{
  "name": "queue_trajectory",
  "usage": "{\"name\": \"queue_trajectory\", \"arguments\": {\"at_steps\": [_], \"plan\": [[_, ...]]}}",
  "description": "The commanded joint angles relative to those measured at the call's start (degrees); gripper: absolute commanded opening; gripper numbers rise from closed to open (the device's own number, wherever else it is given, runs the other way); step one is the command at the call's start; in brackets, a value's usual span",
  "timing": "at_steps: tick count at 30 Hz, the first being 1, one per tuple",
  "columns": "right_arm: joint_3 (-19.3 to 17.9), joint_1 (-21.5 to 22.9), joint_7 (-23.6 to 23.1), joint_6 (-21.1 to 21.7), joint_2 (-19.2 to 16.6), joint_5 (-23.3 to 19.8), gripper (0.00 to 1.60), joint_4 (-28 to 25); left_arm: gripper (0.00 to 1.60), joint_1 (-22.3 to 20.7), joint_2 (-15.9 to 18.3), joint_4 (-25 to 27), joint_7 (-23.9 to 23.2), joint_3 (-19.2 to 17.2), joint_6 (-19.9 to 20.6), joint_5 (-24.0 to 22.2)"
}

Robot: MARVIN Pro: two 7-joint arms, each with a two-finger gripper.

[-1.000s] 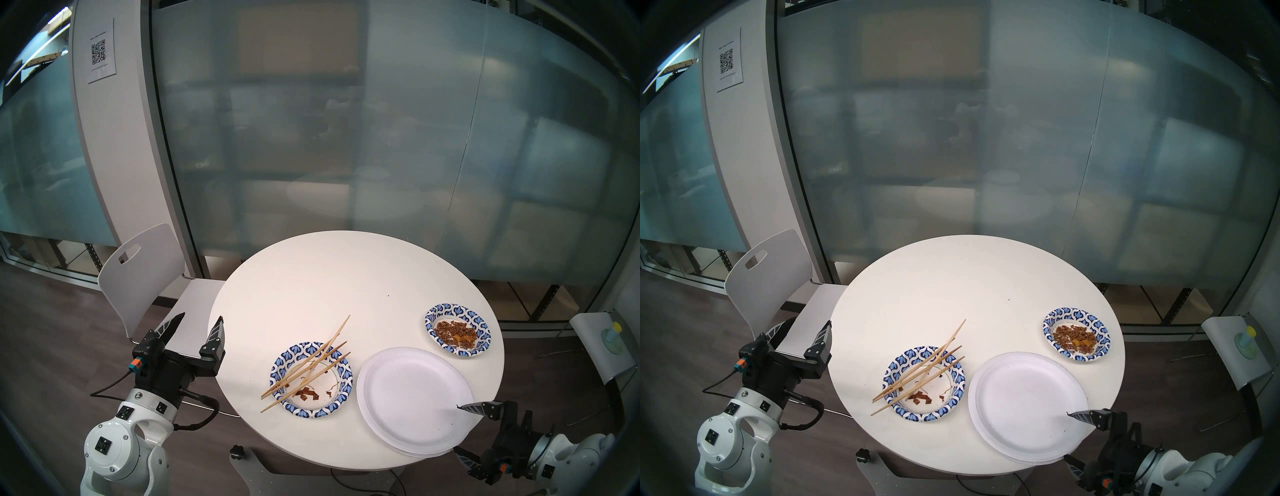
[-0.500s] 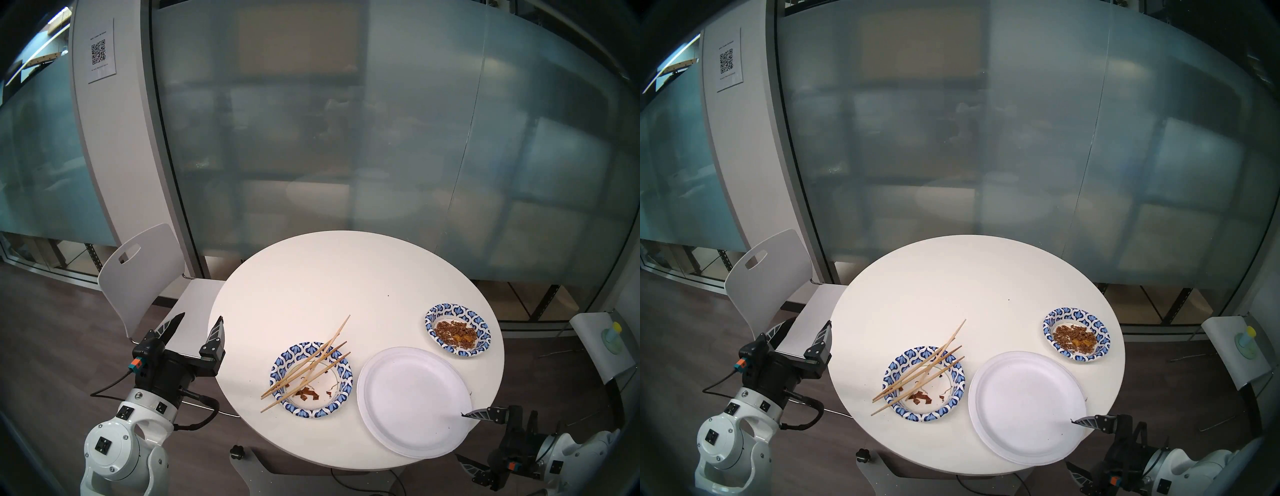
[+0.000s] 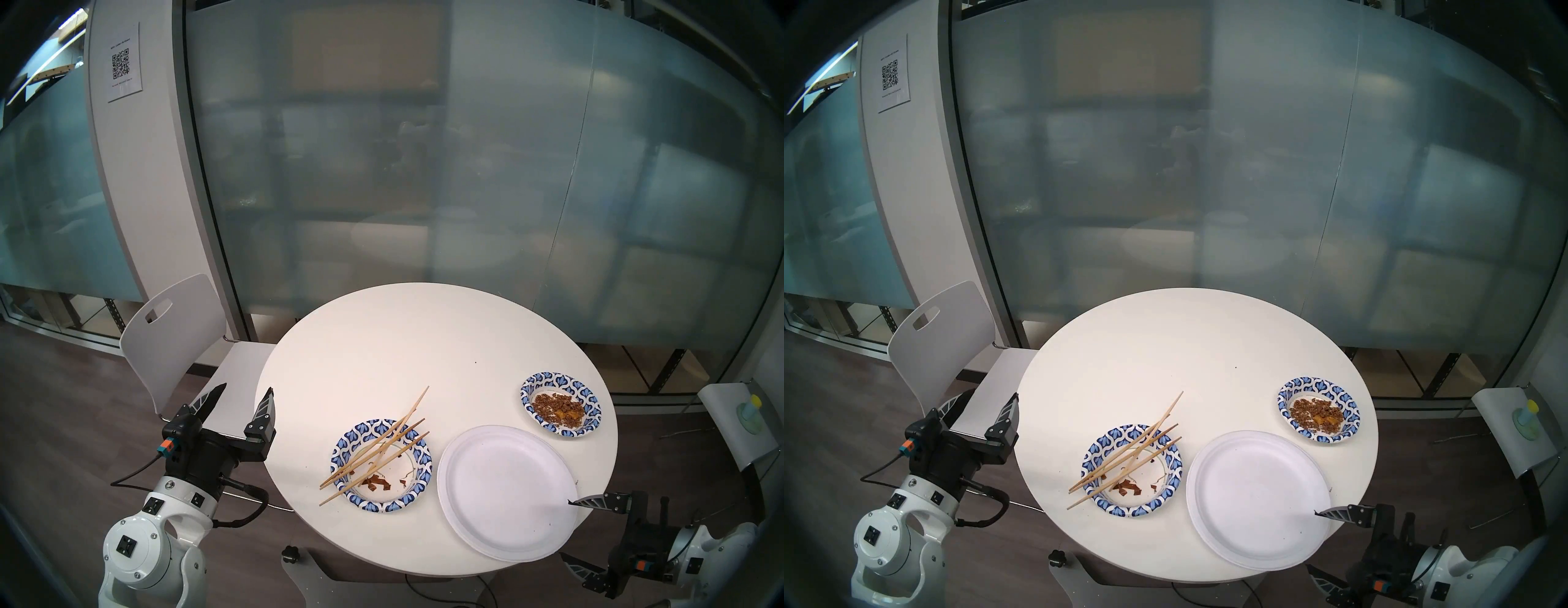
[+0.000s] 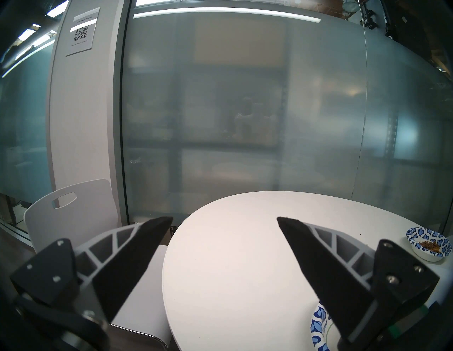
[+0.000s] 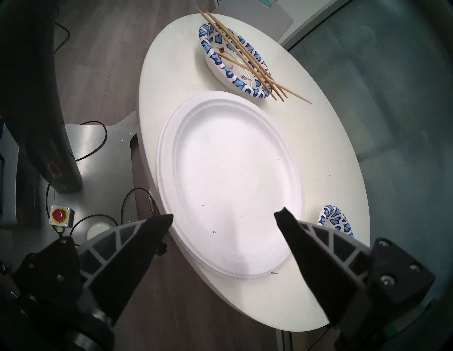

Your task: Stack the plates into one stack

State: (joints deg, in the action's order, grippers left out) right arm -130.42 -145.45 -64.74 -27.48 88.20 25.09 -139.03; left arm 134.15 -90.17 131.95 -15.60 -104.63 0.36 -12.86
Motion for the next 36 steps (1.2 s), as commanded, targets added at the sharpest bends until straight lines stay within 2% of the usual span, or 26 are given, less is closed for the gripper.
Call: {"name": "queue_trajectory", "arguments": {"at_steps": [1,4,13,15,19,22,30,36], "plan": [[0.24,3.67,0.69,-0.43,-2.27,-3.93,1.60,-0.97,1.60,-0.07,0.15,1.14,-0.15,0.06,-0.18,0.11],[0.74,4.53,0.64,0.17,-2.49,-4.38,1.60,-0.97,1.60,-0.04,0.15,1.17,-0.14,0.06,-0.17,0.12],[1.91,5.17,5.94,-1.89,2.72,-5.10,1.60,-0.97,1.60,-0.01,0.15,1.22,-0.14,0.06,-0.15,0.14],[2.45,5.22,6.66,-2.14,3.39,-4.94,1.60,-0.97,1.60,0.11,2.15,1.30,-1.91,-0.15,-1.36,1.19],[3.15,5.10,7.88,-3.12,4.37,-4.80,1.60,-0.58,1.60,1.01,5.45,2.97,-5.91,-1.35,0.01,0.41],[3.08,4.92,8.65,-3.90,4.95,-4.66,1.60,-0.02,1.60,0.60,6.66,4.03,-7.73,-2.25,1.05,0.37],[3.23,4.47,9.57,-5.52,5.94,-4.89,1.60,1.09,1.60,-2.48,12.59,4.91,-14.34,-3.79,6.18,0.47],[3.25,3.90,10.09,-6.85,6.80,-4.82,1.60,1.90,1.60,-5.37,16.79,4.52,-20.64,-4.86,11.78,-0.05]]}}
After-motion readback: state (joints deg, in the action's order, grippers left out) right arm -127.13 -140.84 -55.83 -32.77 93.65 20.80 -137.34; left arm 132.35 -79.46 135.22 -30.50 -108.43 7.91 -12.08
